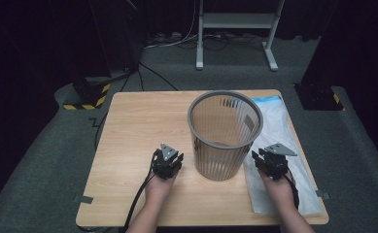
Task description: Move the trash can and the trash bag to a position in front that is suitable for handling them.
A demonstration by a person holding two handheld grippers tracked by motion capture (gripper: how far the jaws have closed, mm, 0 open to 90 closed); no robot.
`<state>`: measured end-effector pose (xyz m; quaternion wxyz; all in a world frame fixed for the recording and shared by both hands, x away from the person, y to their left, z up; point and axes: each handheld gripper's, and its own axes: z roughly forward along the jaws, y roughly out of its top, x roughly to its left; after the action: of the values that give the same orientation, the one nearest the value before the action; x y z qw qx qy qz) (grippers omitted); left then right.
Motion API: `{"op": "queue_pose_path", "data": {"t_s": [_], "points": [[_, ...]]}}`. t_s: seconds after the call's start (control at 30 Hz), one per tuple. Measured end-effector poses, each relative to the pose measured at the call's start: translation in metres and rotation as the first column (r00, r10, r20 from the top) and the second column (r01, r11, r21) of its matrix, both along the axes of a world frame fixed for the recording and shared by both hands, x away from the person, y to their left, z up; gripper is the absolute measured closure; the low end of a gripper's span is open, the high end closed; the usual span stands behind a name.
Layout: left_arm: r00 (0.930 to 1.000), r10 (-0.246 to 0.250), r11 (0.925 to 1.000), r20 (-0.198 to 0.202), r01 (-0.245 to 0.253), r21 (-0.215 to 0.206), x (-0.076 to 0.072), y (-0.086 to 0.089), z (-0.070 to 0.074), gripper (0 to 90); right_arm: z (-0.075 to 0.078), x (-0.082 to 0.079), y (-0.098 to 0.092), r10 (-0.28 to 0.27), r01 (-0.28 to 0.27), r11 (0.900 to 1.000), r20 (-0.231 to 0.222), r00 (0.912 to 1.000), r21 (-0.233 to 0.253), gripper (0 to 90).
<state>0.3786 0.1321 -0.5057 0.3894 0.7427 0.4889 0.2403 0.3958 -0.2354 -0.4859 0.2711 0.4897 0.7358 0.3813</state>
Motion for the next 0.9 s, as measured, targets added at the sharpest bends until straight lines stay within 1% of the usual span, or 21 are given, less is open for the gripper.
{"op": "queue_pose_path", "data": {"t_s": [0.03,0.1,0.13,0.17,0.2,0.23,0.3,0.37,0.4,0.43,0.47,0.53,0.57,0.6,0.63,0.67,0.73,0.8,0.83,0.87,0.9], "points": [[1.0,0.0,1.0,-0.006,0.0,0.01,-0.002,0.004,-0.002,70.9,-0.002,-0.001,-0.002,-0.009,0.009,1.0,-0.004,1.0,-0.007,63.5],[0.9996,0.014,0.9999,-0.025,-0.013,0.011,-0.005,0.01,-0.007,66.6,-0.006,-0.001,-0.006,-0.017,0.017,1.0,-0.017,0.9997,-0.016,59.5],[0.9994,0.02,0.9994,-0.03,-0.019,0.028,-0.008,0.015,-0.009,66.5,-0.008,-0.001,-0.007,-0.023,0.022,1.0,-0.027,0.9994,-0.016,58.0],[0.9989,0.032,0.9993,-0.034,-0.031,0.023,-0.01,0.018,-0.01,66.4,-0.011,0.0,-0.009,-0.023,0.022,0.999,-0.047,0.9986,-0.026,57.2],[0.9977,0.047,0.9987,-0.048,-0.046,0.02,-0.012,0.022,-0.01,65.5,-0.013,0.001,-0.01,-0.022,0.02,0.999,-0.06,0.9979,-0.029,56.6],[0.9971,0.056,0.9983,-0.052,-0.055,0.019,-0.014,0.025,-0.01,63.2,-0.015,0.0,-0.01,-0.024,0.022,0.999,-0.065,0.9976,-0.036,56.6],[0.9944,0.074,0.997,-0.076,-0.072,0.03,-0.017,0.033,-0.011,60.4,-0.018,-0.002,-0.01,-0.034,0.031,0.998,-0.059,0.9977,-0.054,55.3],[0.9909,0.086,0.9952,-0.104,-0.08,0.056,-0.019,0.039,-0.011,57.3,-0.02,-0.001,-0.011,-0.038,0.034,0.998,-0.075,0.9964,-0.062,53.7],[0.9889,0.088,0.9944,-0.12,-0.081,0.068,-0.02,0.041,-0.011,56.3,-0.021,-0.001,-0.013,-0.04,0.035,0.997,-0.082,0.9958,-0.062,53.9],[0.9881,0.09,0.9936,-0.124,-0.081,0.078,-0.02,0.043,-0.011,55.7,-0.021,-0.001,-0.014,-0.036,0.031,0.998,-0.09,0.9953,-0.061,53.6],[0.9853,0.096,0.9923,-0.141,-0.084,0.091,-0.02,0.044,-0.011,55.3,-0.02,-0.001,-0.016,-0.037,0.032,0.998,-0.096,0.9947,-0.056,53.1],[0.9826,0.093,0.9918,-0.161,-0.077,0.102,-0.02,0.045,-0.011,53.5,-0.018,-0.002,-0.02,-0.035,0.033,0.999,-0.099,0.9944,-0.026,52.1],[0.981,0.093,0.9912,-0.17,-0.075,0.109,-0.02,0.045,-0.01,53.1,-0.017,-0.003,-0.02,-0.027,0.025,0.999,-0.095,0.9951,-0.031,50.8],[0.9778,0.097,0.9893,-0.186,-0.074,0.126,-0.019,0.044,-0.008,52.5,-0.017,-0.003,-0.019,-0.021,0.017,0.999,-0.093,0.9954,-0.042,50.5],[0.9758,0.096,0.9883,-0.197,-0.07,0.136,-0.018,0.043,-0.006,51.8,-0.016,-0.004,-0.019,-0.025,0.02,0.998,-0.089,0.9957,-0.058,50.5],[0.9742,0.091,0.9883,-0.207,-0.063,0.139,-0.017,0.042,-0.005,51.5,-0.016,-0.004,-0.02,-0.02,0.015,0.998,-0.086,0.9961,-0.053,50.1],[0.9668,0.092,0.9886,-0.238,-0.06,0.138,-0.014,0.043,-0.003,50.8,-0.016,-0.003,-0.022,-0.016,0.014,1.0,-0.102,0.9947,-0.024,48.6],[0.96,0.092,0.9879,-0.265,-0.055,0.145,-0.012,0.042,-0.001,49.6,-0.016,-0.003,-0.024,-0.014,0.011,0.999,-0.099,0.995,-0.035,49.0],[0.9567,0.093,0.9871,-0.276,-0.052,0.151,-0.011,0.042,0.0,48.6,-0.017,-0.002,-0.025,-0.006,0.002,0.999,-0.11,0.994,-0.033,50.1],[0.9495,0.093,0.9861,-0.3,-0.046,0.16,-0.009,0.042,0.002,48.1,-0.017,-0.002,-0.026,-0.001,-0.003,1.0,-0.119,0.9929,-0.027,49.9],[0.944,0.094,0.9846,-0.316,-0.041,0.17,-0.008,0.042,0.003,47.1,-0.018,-0.002,-0.027,0.006,-0.009,1.0,-0.122,0.9925,-0.022,49.1]]}}
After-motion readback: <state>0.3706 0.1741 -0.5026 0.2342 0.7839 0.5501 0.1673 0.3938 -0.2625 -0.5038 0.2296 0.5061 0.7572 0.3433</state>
